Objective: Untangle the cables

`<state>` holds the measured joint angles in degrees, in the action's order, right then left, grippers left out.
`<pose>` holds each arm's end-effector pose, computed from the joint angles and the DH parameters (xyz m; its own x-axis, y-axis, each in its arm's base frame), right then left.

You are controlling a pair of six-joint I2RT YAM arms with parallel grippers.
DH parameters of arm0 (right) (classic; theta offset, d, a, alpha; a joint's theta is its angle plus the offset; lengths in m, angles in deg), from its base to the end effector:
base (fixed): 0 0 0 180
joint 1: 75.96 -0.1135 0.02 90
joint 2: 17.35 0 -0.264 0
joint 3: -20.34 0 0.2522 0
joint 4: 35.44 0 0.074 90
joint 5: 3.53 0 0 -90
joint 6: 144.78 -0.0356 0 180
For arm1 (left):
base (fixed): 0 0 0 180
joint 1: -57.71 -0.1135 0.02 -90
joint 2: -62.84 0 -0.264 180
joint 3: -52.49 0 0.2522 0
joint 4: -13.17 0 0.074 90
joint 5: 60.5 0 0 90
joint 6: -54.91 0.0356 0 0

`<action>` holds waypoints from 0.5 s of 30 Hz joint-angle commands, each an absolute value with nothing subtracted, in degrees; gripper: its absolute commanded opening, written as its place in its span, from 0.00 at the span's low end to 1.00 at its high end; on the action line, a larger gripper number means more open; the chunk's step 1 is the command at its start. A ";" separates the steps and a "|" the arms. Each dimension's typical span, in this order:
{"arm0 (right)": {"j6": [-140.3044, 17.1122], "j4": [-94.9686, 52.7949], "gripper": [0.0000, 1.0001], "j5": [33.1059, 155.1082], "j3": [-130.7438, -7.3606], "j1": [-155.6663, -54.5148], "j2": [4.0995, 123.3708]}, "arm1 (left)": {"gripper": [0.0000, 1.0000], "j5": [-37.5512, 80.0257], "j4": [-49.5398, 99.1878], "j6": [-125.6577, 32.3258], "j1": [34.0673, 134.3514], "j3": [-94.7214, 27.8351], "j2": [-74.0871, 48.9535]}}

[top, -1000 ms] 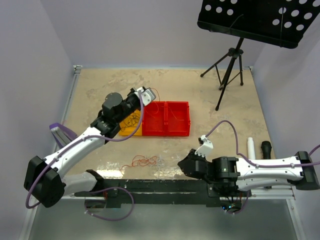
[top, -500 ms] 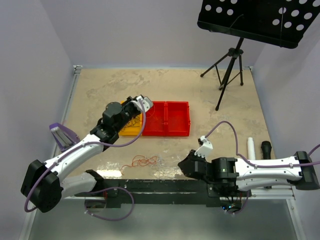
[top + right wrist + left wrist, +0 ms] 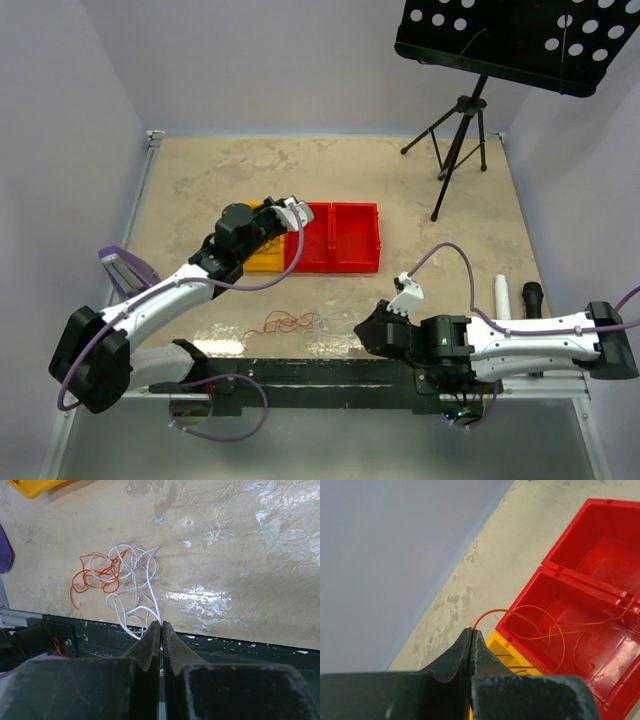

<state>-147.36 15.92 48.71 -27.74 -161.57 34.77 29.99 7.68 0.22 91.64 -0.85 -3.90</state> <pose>0.0346 0.1653 0.2200 -0.7580 0.4437 -0.4780 0.0972 0.8016 0.5900 0.2239 -0.1503 0.2825 0.2254 0.5450 -0.8076 0.5157 0.6365 0.5735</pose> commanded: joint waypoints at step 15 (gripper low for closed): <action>-149.35 15.49 0.00 47.44 -27.52 -161.74 32.93 | 0.00 25.54 10.31 8.07 95.59 -14.80 -25.31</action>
